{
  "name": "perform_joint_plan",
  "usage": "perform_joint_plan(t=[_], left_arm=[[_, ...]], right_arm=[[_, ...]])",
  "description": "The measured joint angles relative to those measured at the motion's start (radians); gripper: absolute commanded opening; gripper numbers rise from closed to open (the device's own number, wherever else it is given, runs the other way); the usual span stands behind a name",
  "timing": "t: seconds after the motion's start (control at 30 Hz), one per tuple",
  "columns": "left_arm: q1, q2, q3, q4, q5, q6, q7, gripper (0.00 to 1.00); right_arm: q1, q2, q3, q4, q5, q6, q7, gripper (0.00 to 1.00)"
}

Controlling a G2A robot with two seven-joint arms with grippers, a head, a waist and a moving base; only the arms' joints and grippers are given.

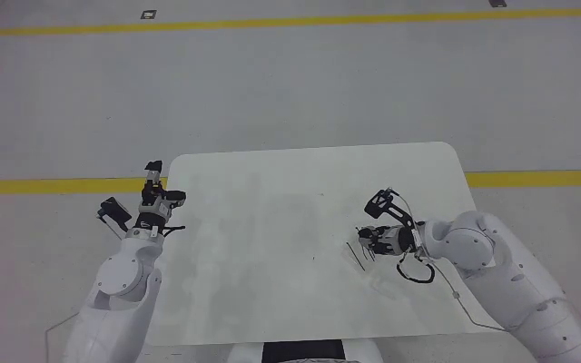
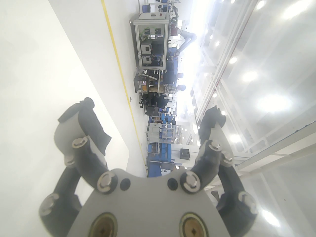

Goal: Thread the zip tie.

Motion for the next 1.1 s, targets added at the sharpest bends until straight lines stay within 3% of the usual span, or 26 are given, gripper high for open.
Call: perform_joint_plan(t=[0.13, 0.23, 0.33, 0.47, 0.67, 1.1], left_arm=[[-0.002, 0.0, 0.005, -0.001, 0.004, -0.003, -0.005, 1.0], [-0.006, -0.004, 0.035, -0.013, 0.046, -0.035, -0.017, 1.0], [-0.009, -0.011, 0.094, -0.028, 0.111, -0.088, 0.007, 1.0], [-0.036, -0.019, 0.176, -0.03, 0.22, -0.118, 0.034, 1.0], [-0.082, -0.036, 0.309, -0.02, 0.349, -0.149, 0.075, 1.0], [-0.085, -0.037, 0.315, -0.024, 0.351, -0.156, 0.075, 1.0]], right_arm=[[-0.015, -0.006, -0.004, 0.016, 0.036, 0.02, -0.056, 0.0], [-0.026, -0.013, 0.0, 0.051, 0.137, 0.015, -0.146, 0.0], [-0.039, -0.021, 0.014, 0.088, 0.239, 0.02, -0.244, 0.0], [-0.056, -0.029, 0.011, 0.12, 0.317, 0.018, -0.316, 0.0], [-0.045, -0.041, 0.0, 0.165, 0.422, -0.001, -0.335, 0.0], [-0.045, -0.042, -0.002, 0.163, 0.425, 0.003, -0.336, 0.0]])
